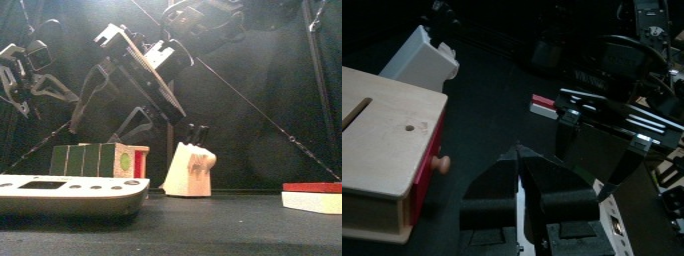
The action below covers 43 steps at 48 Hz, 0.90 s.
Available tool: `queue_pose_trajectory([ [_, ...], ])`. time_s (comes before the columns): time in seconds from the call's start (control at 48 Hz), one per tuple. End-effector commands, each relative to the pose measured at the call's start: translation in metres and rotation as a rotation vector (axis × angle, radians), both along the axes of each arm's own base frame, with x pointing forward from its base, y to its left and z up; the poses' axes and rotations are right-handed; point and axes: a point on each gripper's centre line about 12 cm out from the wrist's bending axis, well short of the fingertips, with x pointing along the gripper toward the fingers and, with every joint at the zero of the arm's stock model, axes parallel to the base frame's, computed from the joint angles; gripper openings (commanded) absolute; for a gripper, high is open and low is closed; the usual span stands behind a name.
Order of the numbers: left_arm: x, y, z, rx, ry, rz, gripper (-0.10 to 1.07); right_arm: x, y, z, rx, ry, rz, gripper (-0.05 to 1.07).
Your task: Grab green sushi roll
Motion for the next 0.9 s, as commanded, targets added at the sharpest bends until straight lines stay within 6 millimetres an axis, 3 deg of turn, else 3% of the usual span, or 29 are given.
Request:
queue_pose_trajectory([
  [0.0, 0.0022, -0.0001, 0.0029, 0.001, -0.009, -0.001, 0.40, 0.0045, -0.0035, 0.0206, 0.004, -0.046, -0.008, 0.93],
  [0.875, 0.0015, -0.0005, 0.0022, 0.001, -0.008, -0.003, 0.40, 0.0004, -0.0002, 0.0137, 0.006, -0.027, -0.003, 0.93],
])
